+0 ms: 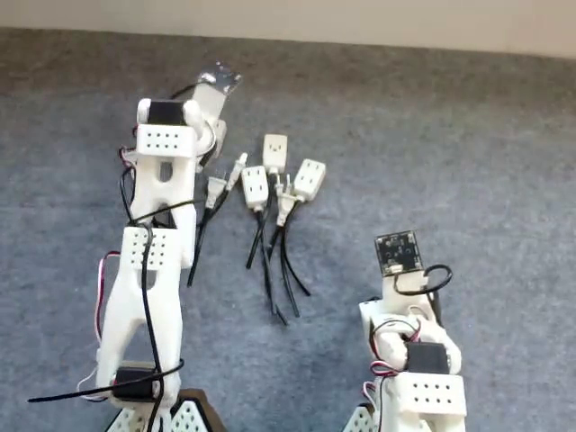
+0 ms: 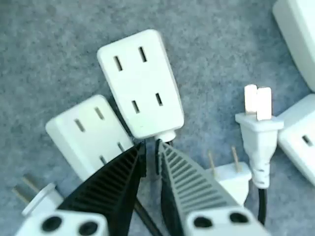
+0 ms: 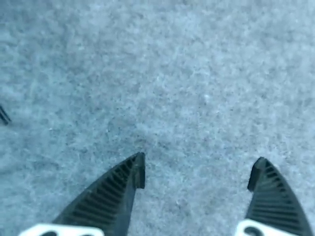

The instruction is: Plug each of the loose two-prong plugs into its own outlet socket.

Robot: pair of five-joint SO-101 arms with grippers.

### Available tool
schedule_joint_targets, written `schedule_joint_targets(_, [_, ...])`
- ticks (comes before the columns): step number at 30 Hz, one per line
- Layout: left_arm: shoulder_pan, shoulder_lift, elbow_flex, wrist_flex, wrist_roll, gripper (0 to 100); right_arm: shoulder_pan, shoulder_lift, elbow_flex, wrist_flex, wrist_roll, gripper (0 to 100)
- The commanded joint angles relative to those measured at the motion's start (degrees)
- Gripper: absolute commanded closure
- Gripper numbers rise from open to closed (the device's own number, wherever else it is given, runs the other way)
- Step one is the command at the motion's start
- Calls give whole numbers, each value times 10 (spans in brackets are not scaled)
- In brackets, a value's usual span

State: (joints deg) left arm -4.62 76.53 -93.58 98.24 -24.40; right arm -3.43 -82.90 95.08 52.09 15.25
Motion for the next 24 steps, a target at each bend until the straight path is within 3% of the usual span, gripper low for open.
schedule_joint_targets(1, [4,-70,-4,12,-4,926,-4,-7,10,-5,18,666])
schedule_joint_targets(10, [-49,-80,-4,-4,-1,764,-4,-7,11,-5,31,666])
schedule_joint_targets(15, [-79,-80,6,-64,1,760,-4,-7,11,-5,32,666])
schedule_joint_targets(24, [-88,-80,145,-193,45,760,-4,-7,11,-5,33,666])
